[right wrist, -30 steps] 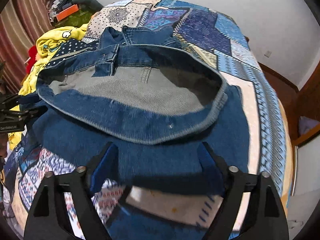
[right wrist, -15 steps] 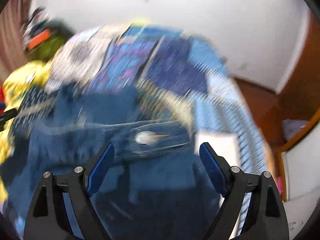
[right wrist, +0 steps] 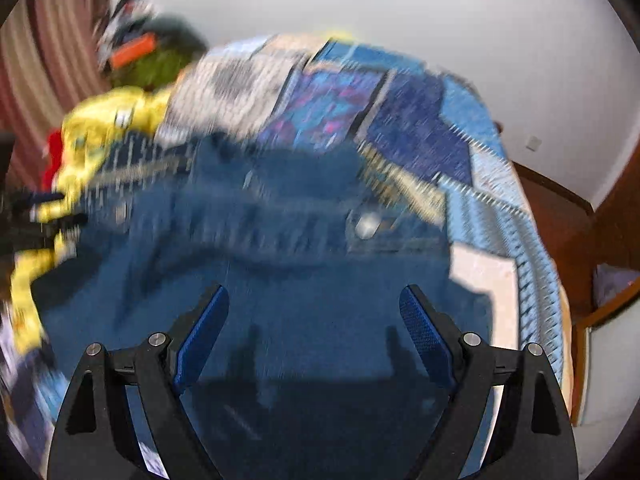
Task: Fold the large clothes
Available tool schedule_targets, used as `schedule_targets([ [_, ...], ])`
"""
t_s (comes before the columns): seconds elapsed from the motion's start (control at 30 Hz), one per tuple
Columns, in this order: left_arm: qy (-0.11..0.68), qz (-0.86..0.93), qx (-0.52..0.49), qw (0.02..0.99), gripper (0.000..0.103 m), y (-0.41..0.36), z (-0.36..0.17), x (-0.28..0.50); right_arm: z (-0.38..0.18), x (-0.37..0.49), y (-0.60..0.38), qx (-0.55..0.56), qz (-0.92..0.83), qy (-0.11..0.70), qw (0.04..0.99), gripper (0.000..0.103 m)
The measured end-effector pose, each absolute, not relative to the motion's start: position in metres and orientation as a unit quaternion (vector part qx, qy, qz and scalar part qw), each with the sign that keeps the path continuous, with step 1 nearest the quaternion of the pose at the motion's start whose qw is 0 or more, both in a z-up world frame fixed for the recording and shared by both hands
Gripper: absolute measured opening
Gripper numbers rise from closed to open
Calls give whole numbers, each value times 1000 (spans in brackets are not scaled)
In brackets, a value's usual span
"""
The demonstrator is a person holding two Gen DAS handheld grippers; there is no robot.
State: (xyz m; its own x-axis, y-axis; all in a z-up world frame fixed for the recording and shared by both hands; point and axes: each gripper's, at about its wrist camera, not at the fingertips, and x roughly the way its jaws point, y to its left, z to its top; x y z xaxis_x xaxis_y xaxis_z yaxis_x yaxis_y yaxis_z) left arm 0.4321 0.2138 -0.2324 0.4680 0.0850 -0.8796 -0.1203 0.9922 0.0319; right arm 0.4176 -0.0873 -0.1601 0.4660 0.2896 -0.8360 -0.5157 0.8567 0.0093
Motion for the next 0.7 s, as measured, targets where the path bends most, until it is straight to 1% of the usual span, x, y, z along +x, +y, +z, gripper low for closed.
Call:
schedule_targets([
  [0.03, 519, 53, -30, 852, 78, 217, -239, 433, -170, 414, -84, -138, 239, 468, 840, 85],
  [0.07, 522, 48, -42, 850, 71, 220, -243, 434, -179, 411, -83, -152, 237, 478, 832, 85],
  [0.13, 529, 38, -58, 846, 66, 225, -252, 441, -194, 408, -82, -172, 234, 495, 819, 85],
  [0.23, 531, 33, -63, 844, 66, 229, -259, 453, -200, 410, -94, -152, 238, 501, 818, 86],
  [0.27, 529, 31, -68, 845, 65, 230, -261, 457, -201, 413, -98, -142, 235, 511, 815, 86],
  [0.3, 522, 15, -76, 850, 61, 229, -261, 461, -202, 416, -102, -133, 230, 518, 813, 86],
  [0.33, 520, 4, -82, 850, 46, 229, -260, 463, -202, 417, -104, -130, 226, 520, 814, 86],
  [0.37, 522, -4, -90, 848, 43, 228, -261, 466, -204, 419, -107, -130, 222, 521, 814, 87],
  [0.4, 522, 2, -89, 849, 42, 226, -261, 469, -204, 420, -109, -130, 222, 521, 814, 88],
  [0.47, 518, 16, -78, 852, 29, 224, -261, 473, -204, 421, -110, -129, 220, 520, 815, 89],
  [0.5, 517, 18, -81, 852, 27, 225, -260, 473, -205, 422, -110, -128, 220, 521, 814, 89],
  [0.53, 512, 20, -91, 854, 21, 228, -257, 472, -205, 423, -111, -126, 220, 522, 814, 89],
  [0.63, 485, 46, -103, 867, 18, 240, -243, 464, -205, 424, -110, -126, 217, 522, 815, 89],
  [0.7, 472, 51, -116, 873, 18, 250, -232, 456, -205, 425, -111, -126, 215, 520, 817, 90],
])
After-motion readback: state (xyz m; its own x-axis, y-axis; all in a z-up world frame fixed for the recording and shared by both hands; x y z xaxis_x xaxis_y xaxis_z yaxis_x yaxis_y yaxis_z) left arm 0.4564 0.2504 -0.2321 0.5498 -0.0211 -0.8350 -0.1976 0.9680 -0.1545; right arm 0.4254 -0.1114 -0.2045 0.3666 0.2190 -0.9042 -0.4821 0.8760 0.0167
